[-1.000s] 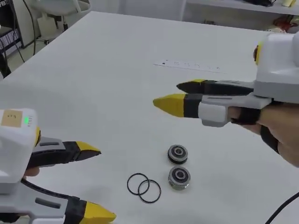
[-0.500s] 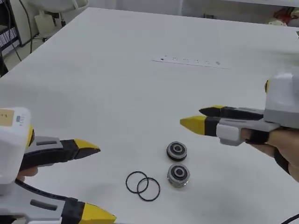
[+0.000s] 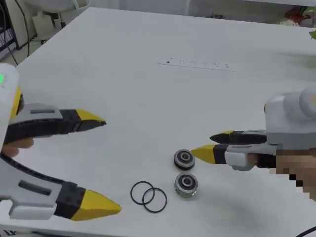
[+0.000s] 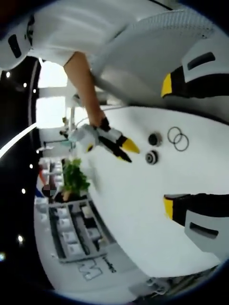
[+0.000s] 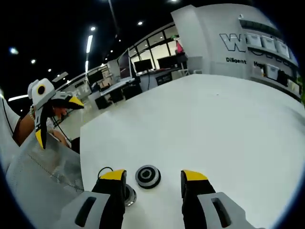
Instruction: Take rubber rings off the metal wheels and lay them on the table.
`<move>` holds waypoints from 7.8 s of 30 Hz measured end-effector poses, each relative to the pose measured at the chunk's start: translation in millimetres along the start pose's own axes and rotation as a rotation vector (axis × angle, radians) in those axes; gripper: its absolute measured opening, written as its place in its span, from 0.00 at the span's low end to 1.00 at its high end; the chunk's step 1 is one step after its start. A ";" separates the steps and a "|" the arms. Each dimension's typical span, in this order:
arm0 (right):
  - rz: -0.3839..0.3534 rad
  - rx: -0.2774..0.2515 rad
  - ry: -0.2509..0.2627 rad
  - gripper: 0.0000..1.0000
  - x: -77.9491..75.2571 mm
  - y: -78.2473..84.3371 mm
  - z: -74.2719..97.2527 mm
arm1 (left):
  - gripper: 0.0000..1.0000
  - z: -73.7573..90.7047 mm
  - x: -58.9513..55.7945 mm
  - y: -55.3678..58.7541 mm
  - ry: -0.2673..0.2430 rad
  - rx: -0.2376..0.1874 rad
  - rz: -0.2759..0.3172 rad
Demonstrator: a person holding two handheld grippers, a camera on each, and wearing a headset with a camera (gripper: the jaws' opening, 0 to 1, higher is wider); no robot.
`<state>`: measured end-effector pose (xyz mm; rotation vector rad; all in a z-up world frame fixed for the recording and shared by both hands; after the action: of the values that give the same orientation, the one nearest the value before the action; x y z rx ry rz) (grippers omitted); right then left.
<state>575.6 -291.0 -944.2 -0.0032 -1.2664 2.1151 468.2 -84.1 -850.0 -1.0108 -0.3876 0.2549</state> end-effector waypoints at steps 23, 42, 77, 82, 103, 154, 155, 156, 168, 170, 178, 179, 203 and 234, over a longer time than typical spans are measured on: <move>0.048 0.072 -0.004 0.39 -3.0 15.2 -5.8 | 0.80 -35.6 45.9 -79.2 0.052 -0.096 -0.210; 0.069 0.084 -0.014 0.31 -6.2 23.8 -13.4 | 0.56 -108.0 69.6 -60.3 0.060 -0.222 -0.142; 0.196 0.125 -0.036 0.28 0.4 31.9 -28.6 | 0.21 -181.1 31.5 43.7 0.106 0.033 -0.036; 0.194 0.110 -0.032 0.26 1.9 30.1 -30.5 | 0.19 -180.7 33.6 45.8 0.100 0.029 0.015; 0.253 0.129 -0.016 0.15 -0.4 31.0 -27.5 | 0.15 -180.5 31.6 50.5 0.090 0.026 0.086; -0.750 -0.033 -0.015 0.00 -9.8 30.1 -20.3 | 0.14 -180.5 31.7 53.3 0.059 -0.001 0.066; -0.737 -0.033 -0.012 0.00 -9.2 29.4 -20.8 | 0.14 -180.4 31.9 53.3 0.059 -0.001 0.068; -0.736 -0.032 -0.011 0.00 -8.7 28.6 -21.0 | 0.14 -180.2 32.0 53.4 0.058 -0.002 0.070; -0.695 -0.034 -0.018 0.00 -5.4 22.5 -22.1 | 0.14 -178.8 32.4 54.3 0.050 -0.008 0.077; -0.692 -0.034 -0.021 0.00 -5.0 21.9 -22.2 | 0.14 -178.8 32.4 54.4 0.050 -0.008 0.076; -0.679 -0.034 -0.029 0.00 -3.5 20.1 -22.5 | 0.14 -178.7 32.4 54.5 0.049 -0.008 0.076; -0.679 -0.034 -0.030 0.00 -3.3 19.8 -22.7 | 0.14 -178.7 32.4 54.4 0.049 -0.008 0.076; -0.649 -0.060 -0.043 0.00 0.6 11.1 -21.5 | 0.14 -180.6 30.5 53.3 0.043 -0.015 0.064; -0.636 -0.067 0.001 0.00 -1.8 8.9 -15.9 | 0.42 -147.5 28.9 -6.8 0.137 -0.027 -0.016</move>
<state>577.4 -282.3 -960.1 0.3266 -1.1441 1.5236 557.7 -190.1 -908.1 -1.0450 -0.2753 0.1653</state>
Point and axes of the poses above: the centre of the closed fingertips' face, and the gripper's own axes: z roughly backward along the fingers, x roughly to its left, y roughly out of its underside, the point moved 6 cm from there along z, roughly backward along the fingers, and after that the axes turned 5 degrees about -z, right-handed, at the moved point
